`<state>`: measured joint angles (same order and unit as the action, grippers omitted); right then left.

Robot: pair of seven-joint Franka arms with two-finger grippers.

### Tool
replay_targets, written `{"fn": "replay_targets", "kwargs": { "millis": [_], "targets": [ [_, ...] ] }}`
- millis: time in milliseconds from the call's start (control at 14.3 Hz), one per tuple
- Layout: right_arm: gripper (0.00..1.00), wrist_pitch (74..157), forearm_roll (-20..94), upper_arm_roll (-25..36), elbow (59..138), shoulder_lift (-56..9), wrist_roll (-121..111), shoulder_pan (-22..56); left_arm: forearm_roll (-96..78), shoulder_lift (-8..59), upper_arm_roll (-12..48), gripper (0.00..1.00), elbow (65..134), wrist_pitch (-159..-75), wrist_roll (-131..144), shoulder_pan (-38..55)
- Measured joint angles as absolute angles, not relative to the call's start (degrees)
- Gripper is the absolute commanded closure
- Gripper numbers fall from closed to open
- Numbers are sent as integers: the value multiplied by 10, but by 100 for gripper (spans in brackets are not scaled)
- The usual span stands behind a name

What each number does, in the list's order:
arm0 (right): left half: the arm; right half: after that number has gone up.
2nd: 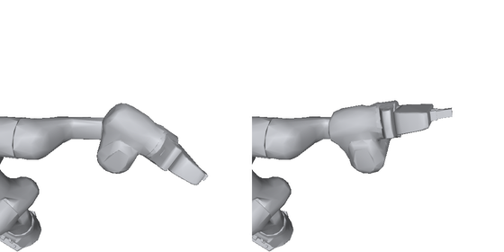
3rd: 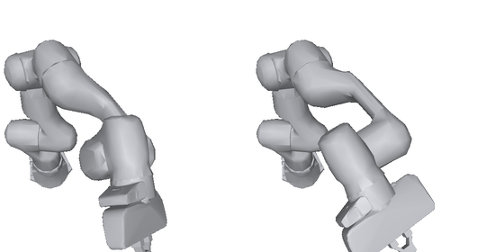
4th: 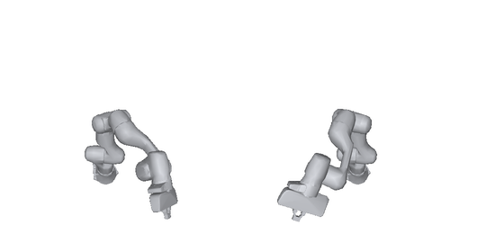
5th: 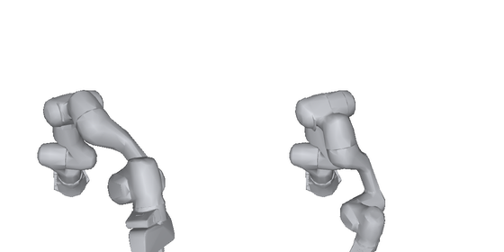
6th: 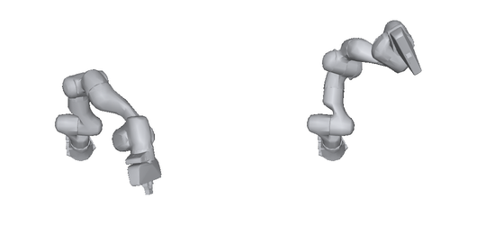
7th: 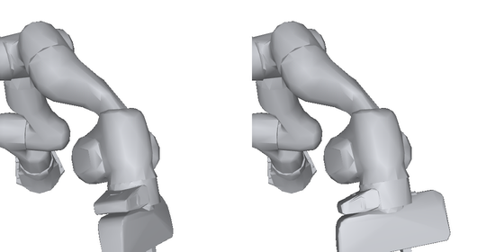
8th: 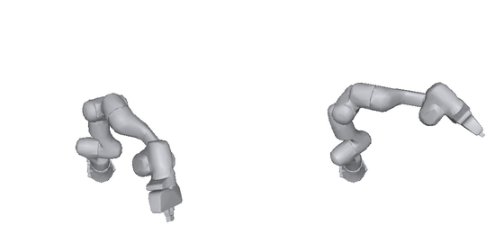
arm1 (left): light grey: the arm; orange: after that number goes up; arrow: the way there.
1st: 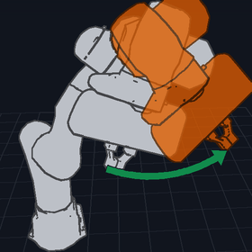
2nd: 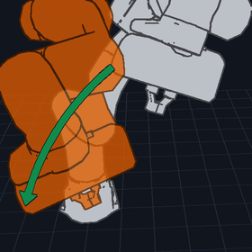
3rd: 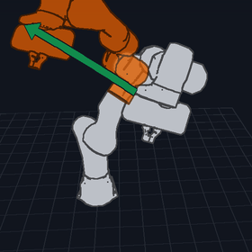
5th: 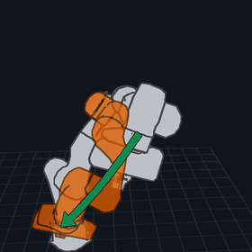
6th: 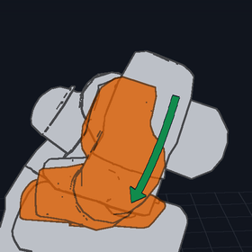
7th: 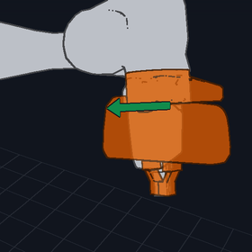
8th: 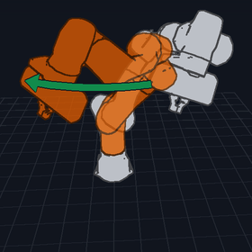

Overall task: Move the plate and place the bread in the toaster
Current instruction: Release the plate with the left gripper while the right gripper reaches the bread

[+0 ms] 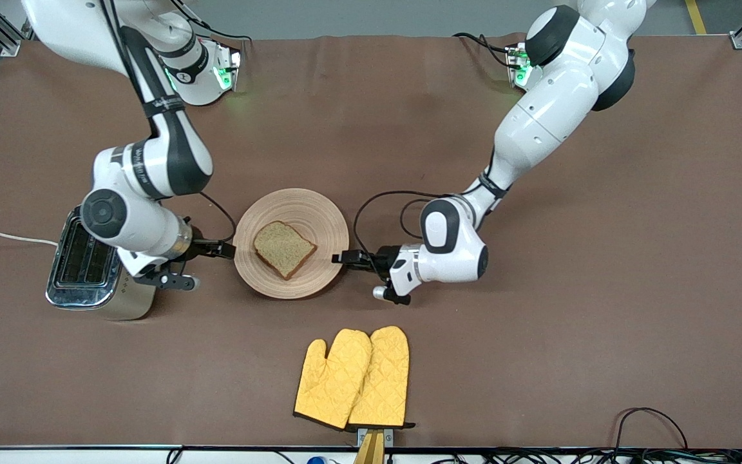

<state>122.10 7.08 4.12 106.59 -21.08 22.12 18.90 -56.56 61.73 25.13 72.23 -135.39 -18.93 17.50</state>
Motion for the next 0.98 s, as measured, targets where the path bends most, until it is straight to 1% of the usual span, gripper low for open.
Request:
{"fn": "replay_targets", "kwargs": {
  "millis": [70,209,419,558,698,837,977],
  "targets": [
    [1,1246,71,41,1088,-209,243,196,-547,610,245,0,717,-1318,-167,159],
    [7,1275,71,41,1128,-208,286,205,-501,595,239,0,705,-1260,-131,115],
    [26,1282,80,41,1155,-198,357,213,-424,577,235,0,694,-1176,-117,38],
    [36,1282,110,40,1162,-187,370,215,-375,575,232,0,669,-1107,-117,-10],
    [38,1290,121,39,1176,-182,374,222,-321,570,231,0,640,-1051,-118,-50],
    [40,1328,123,39,1202,-182,377,240,-248,555,231,0,613,-1009,-118,-82],
    [45,1365,123,38,1230,-182,382,259,-178,524,232,0,597,-981,-127,-104]
  ]
}}
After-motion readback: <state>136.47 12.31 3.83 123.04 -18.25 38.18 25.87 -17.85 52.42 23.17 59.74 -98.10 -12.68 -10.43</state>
